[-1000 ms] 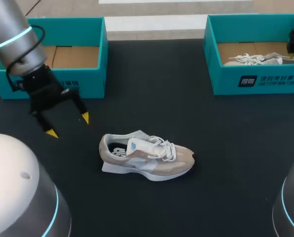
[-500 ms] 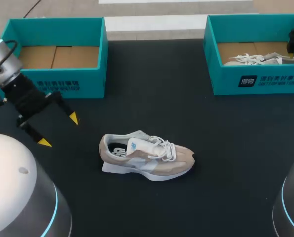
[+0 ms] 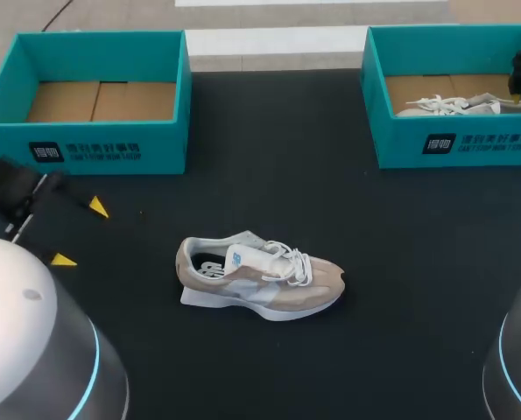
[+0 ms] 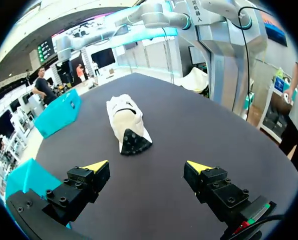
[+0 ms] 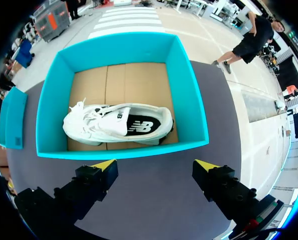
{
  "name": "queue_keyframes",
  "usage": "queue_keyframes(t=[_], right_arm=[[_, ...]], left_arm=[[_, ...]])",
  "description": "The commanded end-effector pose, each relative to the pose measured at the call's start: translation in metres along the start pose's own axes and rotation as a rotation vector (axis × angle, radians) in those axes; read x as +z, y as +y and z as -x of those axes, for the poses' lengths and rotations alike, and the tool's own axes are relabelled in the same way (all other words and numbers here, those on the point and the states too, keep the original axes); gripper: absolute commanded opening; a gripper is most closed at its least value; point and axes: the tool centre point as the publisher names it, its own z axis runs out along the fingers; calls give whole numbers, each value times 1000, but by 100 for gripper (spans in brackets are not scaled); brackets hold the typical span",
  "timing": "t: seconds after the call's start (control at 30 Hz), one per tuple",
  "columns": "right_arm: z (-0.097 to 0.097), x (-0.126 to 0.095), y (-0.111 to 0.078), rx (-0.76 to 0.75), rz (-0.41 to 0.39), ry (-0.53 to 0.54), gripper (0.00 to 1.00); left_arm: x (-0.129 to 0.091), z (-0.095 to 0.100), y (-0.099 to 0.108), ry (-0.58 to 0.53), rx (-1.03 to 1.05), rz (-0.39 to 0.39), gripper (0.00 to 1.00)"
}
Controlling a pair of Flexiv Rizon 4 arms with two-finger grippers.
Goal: Take the shoe out of the shoebox, open the shoe tongue, remove and reinsert the insole, then place the shoe into the shoebox
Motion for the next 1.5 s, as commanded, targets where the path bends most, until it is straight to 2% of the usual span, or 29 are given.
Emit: queue_keyframes(t=[0.03, 0.27, 0.57, 1.03, 1.5], right_arm=[[0, 0, 0, 1, 1, 0, 100], [0, 0, 0, 1, 1, 0, 100], [0, 0, 0, 1, 1, 0, 100], [0, 0, 0, 1, 1, 0, 100], [0, 0, 0, 1, 1, 0, 100]], left_arm=[[3, -11, 9, -328, -155, -108, 100], [4, -16, 21, -409, -274, -151, 100], [12, -23, 30, -413, -295, -196, 100], [27, -25, 41, -405, -308, -186, 100], [28, -25, 43, -404, -316, -178, 100]])
